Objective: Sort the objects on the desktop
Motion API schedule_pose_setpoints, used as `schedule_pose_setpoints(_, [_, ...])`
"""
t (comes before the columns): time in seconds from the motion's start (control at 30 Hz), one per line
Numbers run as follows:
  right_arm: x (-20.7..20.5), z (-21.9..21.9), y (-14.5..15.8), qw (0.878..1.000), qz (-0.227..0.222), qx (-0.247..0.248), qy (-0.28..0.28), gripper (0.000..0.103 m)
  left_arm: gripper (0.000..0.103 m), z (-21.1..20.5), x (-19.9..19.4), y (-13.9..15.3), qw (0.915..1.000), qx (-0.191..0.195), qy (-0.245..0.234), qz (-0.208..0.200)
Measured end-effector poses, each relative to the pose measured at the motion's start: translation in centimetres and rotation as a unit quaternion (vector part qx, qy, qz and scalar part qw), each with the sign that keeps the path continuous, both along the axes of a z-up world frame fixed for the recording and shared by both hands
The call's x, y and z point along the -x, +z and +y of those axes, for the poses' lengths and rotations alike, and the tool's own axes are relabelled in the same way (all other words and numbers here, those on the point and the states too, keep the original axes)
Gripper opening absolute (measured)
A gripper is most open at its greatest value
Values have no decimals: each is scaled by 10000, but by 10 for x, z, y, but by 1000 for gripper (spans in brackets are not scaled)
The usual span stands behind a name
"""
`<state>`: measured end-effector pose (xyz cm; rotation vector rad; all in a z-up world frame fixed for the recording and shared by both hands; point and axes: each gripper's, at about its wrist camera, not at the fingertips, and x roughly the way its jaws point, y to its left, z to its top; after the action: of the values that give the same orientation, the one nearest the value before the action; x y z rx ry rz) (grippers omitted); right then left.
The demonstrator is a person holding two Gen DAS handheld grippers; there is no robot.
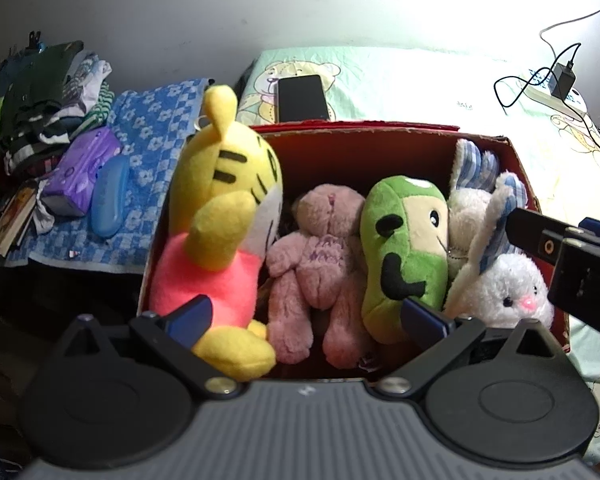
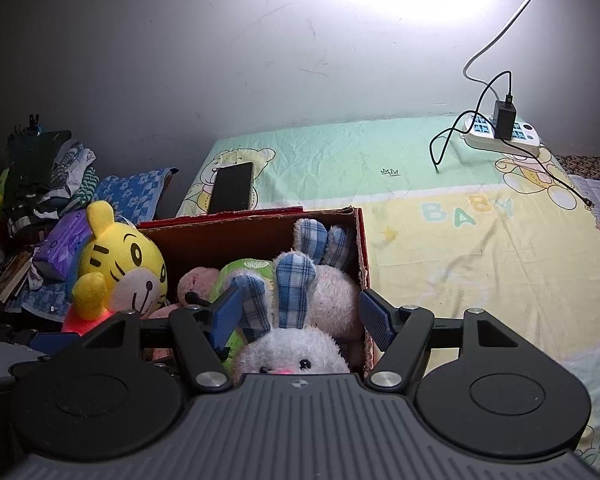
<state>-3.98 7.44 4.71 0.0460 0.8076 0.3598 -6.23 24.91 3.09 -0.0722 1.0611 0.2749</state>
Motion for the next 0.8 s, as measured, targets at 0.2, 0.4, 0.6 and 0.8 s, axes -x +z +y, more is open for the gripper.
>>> schedule_pose_setpoints(0.2, [-4, 2, -2, 10000, 43, 30, -1, 69, 100, 4, -1, -2, 10000, 53, 42, -31])
schedule_pose_setpoints(0.4, [-6, 6, -6, 9999, 116, 96, 57, 69, 100, 6, -1, -4, 10000, 66, 60, -16])
schedule_pose_setpoints(0.6, [-10, 10, -9, 9996, 114, 239, 42, 69, 100, 11, -1, -4, 9998, 135, 34, -109])
schedule_pose_setpoints(0.8, [-12, 15, -9, 9993, 61, 362, 49, 69, 100, 12, -1, -6, 9998, 123, 15, -127])
